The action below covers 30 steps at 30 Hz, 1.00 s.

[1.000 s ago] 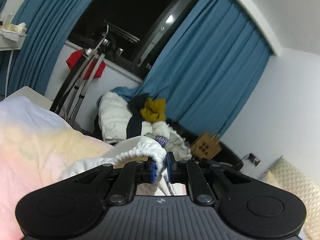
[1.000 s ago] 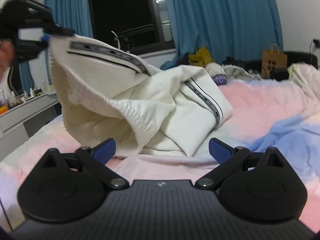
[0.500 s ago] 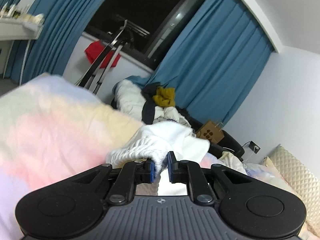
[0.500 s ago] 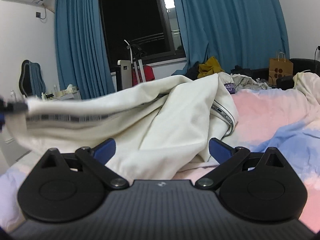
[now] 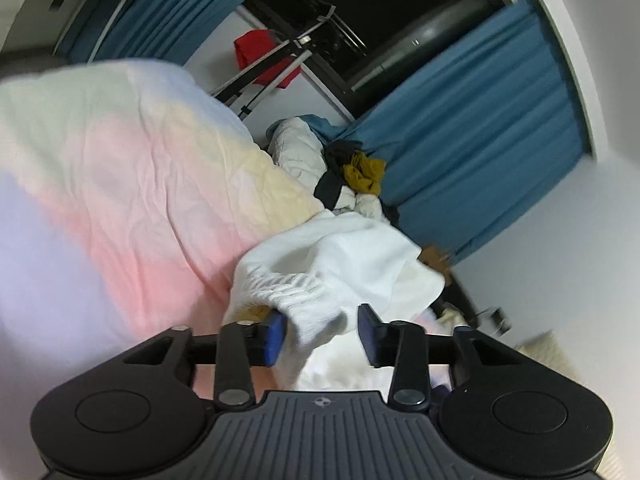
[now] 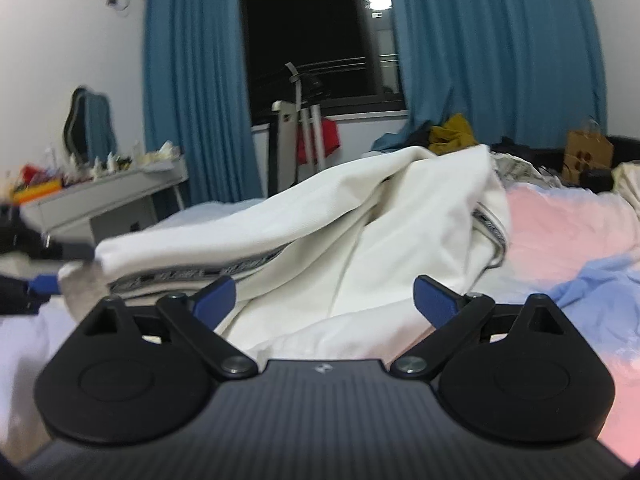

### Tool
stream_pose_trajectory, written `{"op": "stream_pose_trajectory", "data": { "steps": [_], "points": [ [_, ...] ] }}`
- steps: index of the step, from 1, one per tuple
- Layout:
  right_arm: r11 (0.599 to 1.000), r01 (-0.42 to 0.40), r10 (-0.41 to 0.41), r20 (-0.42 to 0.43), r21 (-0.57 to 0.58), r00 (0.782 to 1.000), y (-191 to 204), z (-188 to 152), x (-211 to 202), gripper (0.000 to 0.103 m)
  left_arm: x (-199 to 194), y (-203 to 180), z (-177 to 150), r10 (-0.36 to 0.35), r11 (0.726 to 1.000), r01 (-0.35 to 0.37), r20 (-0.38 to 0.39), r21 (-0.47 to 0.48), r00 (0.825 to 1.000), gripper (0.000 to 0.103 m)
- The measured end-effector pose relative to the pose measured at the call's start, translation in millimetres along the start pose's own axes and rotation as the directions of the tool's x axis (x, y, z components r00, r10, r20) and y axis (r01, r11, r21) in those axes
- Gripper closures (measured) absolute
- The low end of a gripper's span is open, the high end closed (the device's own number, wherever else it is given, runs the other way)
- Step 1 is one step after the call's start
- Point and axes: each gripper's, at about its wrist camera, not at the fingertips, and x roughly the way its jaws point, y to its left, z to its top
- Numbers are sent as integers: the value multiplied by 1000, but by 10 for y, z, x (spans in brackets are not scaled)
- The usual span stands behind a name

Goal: Fold clothes
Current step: 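Lift the cuff with the left gripper while the right gripper grasps the pants' taped edge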

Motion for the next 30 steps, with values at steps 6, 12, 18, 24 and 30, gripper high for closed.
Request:
{"op": "stream_pose_trajectory", "data": {
  "steps": [6,12,18,24,30],
  "points": [
    [986,-81,75,-43,-147,996,331,-102,17,10,172,224,69,-54,988,53,-2,-144,999,54],
    [986,-21,-9,-176,-164,984,344,-203,94,10,318,254,-26,-115,976,103,-53,-191,992,52],
    [984,-56,-9,-355,-171,935,306,-312,119,10,318,224,-155,-90,984,73,-102,-161,991,51],
    [995,40,-69,-354,-90,933,196,-452,381,21,316,246,-139,-120,980,105,-83,-166,989,51],
    [978,134,-96,-225,160,970,-161,-325,405,69,273,241,-161,-178,970,161,-84,-180,981,47]
  ]
}}
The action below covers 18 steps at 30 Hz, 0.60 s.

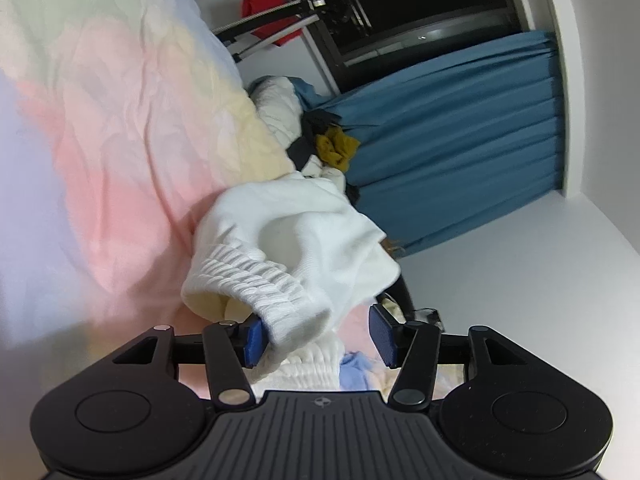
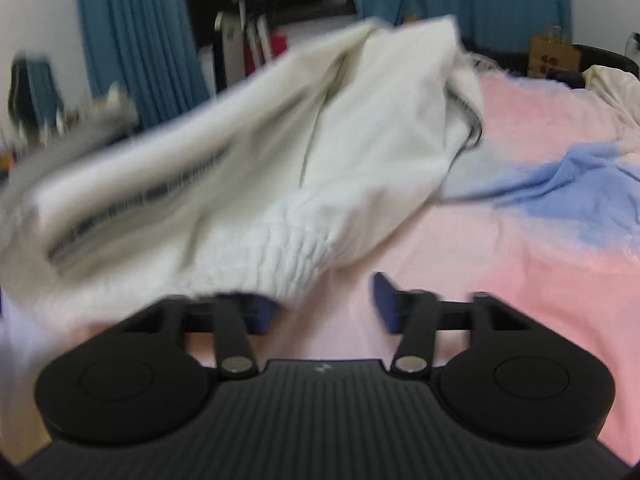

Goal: Fold clothes

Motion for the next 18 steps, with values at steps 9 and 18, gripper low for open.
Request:
{"op": "stream_pose_trajectory", "data": {
  "steps": [9,18],
  "points": [
    [999,-44,41,200,9,979,5,215,-364,91,94,-275,-305,9,994,1,-87,108,996,37],
    [988,-144,126,272,47,954,-105,355,-563,92,301,-351,-645,81,991,-71,-82,113,993,32]
  ]
}}
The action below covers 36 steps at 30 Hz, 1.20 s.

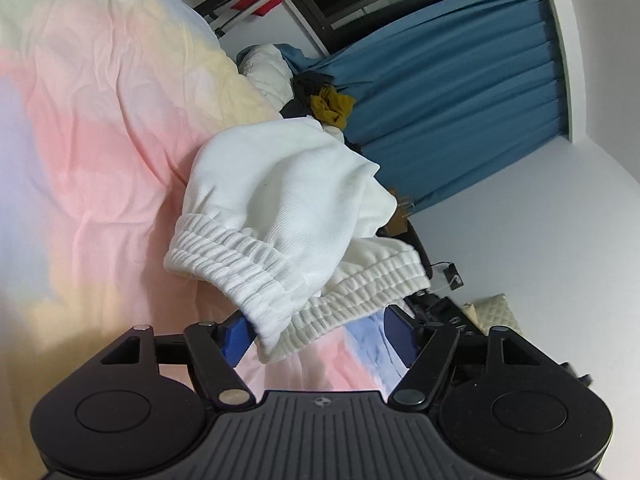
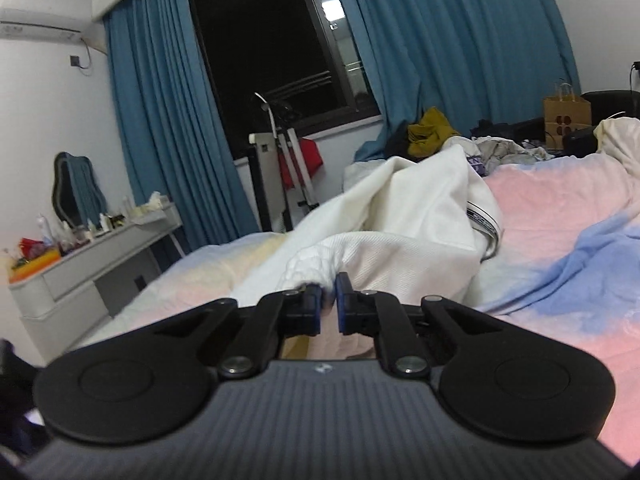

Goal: Fold clothes

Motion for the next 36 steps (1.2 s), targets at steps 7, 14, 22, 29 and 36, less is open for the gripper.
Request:
{"op": "stream_pose_trajectory", "data": {
  "steps": [7,14,22,29,36],
  "points": [
    [998,-3,2,19,62,1000,-115,81,-55,92,298,-38,-40,49,998,-49,0,-31,999,44],
    [999,33,-33,-33,11,999,-106,-20,17,92,316,-152,529,43,999,-36,202,-36,978,82],
    [945,-71,51,-70,-320,996,537,-375,-17,89,560,-590,1666,35,993,-72,334,98,942,93],
    [951,-116,83,-127,-285,988,556,-461,247,89,941,-275,2921,204,972,-235,450,15,870,94],
    [997,-18,-2,-261,-73,965,22,-595,898,87,1409,739,3762,393,916,-389,413,-97,822,94]
  ]
}}
